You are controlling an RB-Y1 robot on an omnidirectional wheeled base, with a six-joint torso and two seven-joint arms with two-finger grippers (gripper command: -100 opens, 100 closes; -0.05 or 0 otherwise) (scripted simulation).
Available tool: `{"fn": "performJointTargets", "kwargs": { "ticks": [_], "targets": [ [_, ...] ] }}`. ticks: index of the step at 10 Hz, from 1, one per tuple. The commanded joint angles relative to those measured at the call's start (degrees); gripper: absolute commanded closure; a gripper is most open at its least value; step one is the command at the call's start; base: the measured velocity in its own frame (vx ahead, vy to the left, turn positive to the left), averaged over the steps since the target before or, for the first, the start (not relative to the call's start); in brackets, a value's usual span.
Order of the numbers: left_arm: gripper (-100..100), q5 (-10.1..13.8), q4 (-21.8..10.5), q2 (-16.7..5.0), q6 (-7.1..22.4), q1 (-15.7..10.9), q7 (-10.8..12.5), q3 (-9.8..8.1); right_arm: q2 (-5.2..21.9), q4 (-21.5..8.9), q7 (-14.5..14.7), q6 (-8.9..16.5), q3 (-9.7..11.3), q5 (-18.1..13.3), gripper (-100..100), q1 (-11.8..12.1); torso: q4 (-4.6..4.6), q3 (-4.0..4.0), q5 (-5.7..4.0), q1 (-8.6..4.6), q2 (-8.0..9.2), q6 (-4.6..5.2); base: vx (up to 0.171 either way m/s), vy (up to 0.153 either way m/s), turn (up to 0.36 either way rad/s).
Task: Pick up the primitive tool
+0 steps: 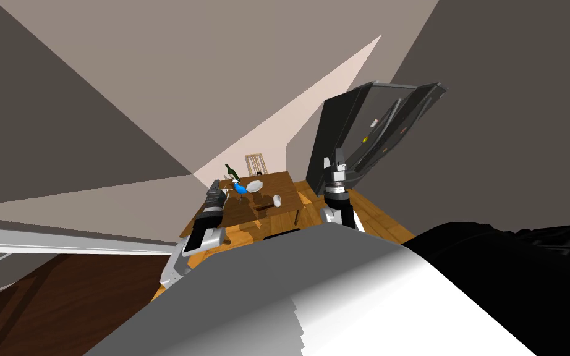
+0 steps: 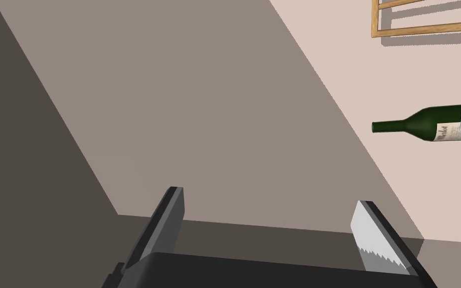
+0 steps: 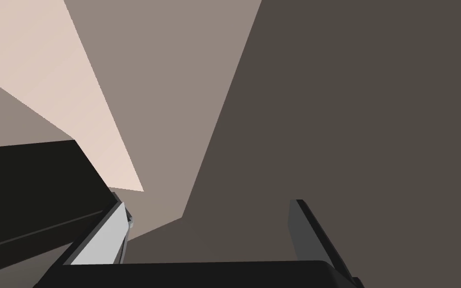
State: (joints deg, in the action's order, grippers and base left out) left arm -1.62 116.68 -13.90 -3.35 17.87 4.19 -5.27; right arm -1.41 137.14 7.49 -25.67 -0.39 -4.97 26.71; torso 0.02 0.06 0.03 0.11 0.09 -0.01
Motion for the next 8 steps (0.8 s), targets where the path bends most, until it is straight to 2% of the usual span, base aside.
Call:
{"fn": "performJointTargets", "kwargs": {
  "ticks": [1,2,3,4,5,6,7,8],
  "targets": [
    [-100,0.39,-2.51,-0.67,2.86,-1.76,1.68,-0.09,0.0,0.0,0.0,0.0,0.0,0.0,0,0.0,0.0,0.0,0.0,0.0,0.0,0.0,-0.027,0.024,-0.007],
    [-100,0.39,-2.51,-0.67,3.32,-1.76,1.68,-0.09,0.0,0.0,0.0,0.0,0.0,0.0,0,0.0,0.0,-0.01,0.0,-0.01,-0.01,0.01,-0.019,0.02,-0.009],
    [-100,0.76,-4.95,-1.17,5.56,-3.39,3.11,-0.15,0.0,0.0,0.0,0.0,0.0,0.0,0,0.0,-0.01,-0.01,-0.01,-0.03,-0.03,0.0,-0.021,0.026,-0.012],
    [-100,0.76,-4.98,-1.17,5.95,-3.39,3.11,-0.15,0.0,0.0,0.0,0.0,0.0,0.0,0,0.0,-0.01,-0.02,0.0,-0.01,-0.03,0.0,-0.02,0.027,-0.008],
    [-100,1.16,-7.55,-1.62,8.24,-5.07,4.52,-0.2,0.0,0.0,0.0,0.0,0.0,0.0,0,0.0,-0.01,-0.02,0.0,-0.01,-0.04,0.0,-0.028,0.029,-0.021],
    [-100,1.16,-7.56,-1.62,8.65,-5.07,4.52,-0.2,0.0,0.0,0.0,0.0,0.0,0.0,0,0.0,-0.01,-0.01,0.0,0.0,-0.01,0.01,-0.028,0.026,-0.012],
    [-100,1.58,-9.94,-2.02,10.98,-6.8,5.89,-0.22,0.0,0.0,0.0,0.0,0.0,0.0,0,0.0,0.0,-0.01,0.0,-0.01,-0.01,0.0,-0.032,0.029,-0.024],
    [-100,1.58,-10.25,-2.02,11.41,-6.8,5.89,-0.22,0.0,0.0,0.0,0.0,0.0,0.0,0,0.0,0.0,0.0,0.0,0.01,0.0,0.01,-0.026,0.023,-0.015]
  ]
}}
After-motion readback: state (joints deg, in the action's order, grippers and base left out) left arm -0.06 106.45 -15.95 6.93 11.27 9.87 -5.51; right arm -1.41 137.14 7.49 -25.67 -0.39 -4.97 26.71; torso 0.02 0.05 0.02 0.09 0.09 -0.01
